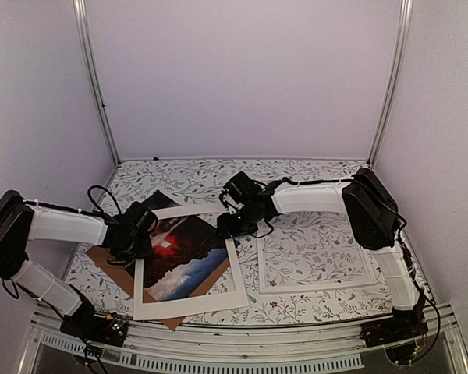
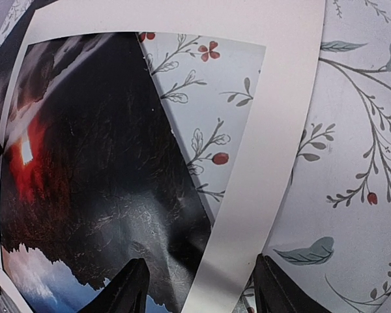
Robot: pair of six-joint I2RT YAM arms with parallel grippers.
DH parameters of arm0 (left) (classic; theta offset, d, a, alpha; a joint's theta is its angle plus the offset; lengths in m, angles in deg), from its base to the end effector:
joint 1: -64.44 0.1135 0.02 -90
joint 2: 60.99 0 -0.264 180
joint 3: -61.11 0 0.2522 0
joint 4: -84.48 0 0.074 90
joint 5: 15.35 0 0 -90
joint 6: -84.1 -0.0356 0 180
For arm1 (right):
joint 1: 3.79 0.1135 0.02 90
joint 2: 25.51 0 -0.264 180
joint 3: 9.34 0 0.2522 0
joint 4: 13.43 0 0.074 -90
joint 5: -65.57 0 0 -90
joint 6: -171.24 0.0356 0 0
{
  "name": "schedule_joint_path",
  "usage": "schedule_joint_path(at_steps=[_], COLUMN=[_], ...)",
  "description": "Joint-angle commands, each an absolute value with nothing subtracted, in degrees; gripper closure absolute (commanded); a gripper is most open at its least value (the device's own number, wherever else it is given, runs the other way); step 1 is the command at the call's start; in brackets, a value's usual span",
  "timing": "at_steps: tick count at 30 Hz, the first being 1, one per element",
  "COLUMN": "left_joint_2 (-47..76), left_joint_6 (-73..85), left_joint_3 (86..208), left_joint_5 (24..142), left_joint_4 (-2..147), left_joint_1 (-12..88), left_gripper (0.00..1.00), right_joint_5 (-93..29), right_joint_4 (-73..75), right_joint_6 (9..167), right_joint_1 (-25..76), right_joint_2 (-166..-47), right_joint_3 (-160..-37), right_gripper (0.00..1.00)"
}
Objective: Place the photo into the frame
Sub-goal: Pick up the mat board from the photo.
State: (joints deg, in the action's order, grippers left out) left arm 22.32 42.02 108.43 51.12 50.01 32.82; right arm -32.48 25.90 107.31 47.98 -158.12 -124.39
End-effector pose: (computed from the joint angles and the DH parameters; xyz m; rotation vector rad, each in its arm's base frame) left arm 0.2024 -0.1079 0.1270 -0.4642 2.5786 0.1307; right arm 0.3048 0.3950 0.1402 -0.6564 2.6233 0.6529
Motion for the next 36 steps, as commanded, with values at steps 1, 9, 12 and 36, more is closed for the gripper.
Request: schedule_joint_path(at_steps=[1,9,12,36], left_joint_2=[23.8,22.16,20.75,13.11], left_joint_6=[41.56,39.95,39.89,37.75], left_joint_3=[106.21,106.42,106.3,101.27], left_joint_5=[54.18,56.53,56.68,68.09], left_joint_4=[45.37,46.99,46.79,60.21], left_joint_1=[32.09,32.08,32.16,32.54], left_gripper=[0.81,0.85,0.83,0.82], right_joint_5=[-32.87,-32.19,-31.08,-20.91], right_joint_4=[27.71,28.28,28.46,33.11], right_joint_6=[106.98,106.99,107.08,106.4], right_joint_1=[48.73,48.15,47.4,48.5], right_joint_2=[-159.66,-158.31,-157.25,-160.79], right_joint_3=[-123.96,-122.94,-122.53,-124.52], right_gripper=[0.41,0.41,0.41,0.62])
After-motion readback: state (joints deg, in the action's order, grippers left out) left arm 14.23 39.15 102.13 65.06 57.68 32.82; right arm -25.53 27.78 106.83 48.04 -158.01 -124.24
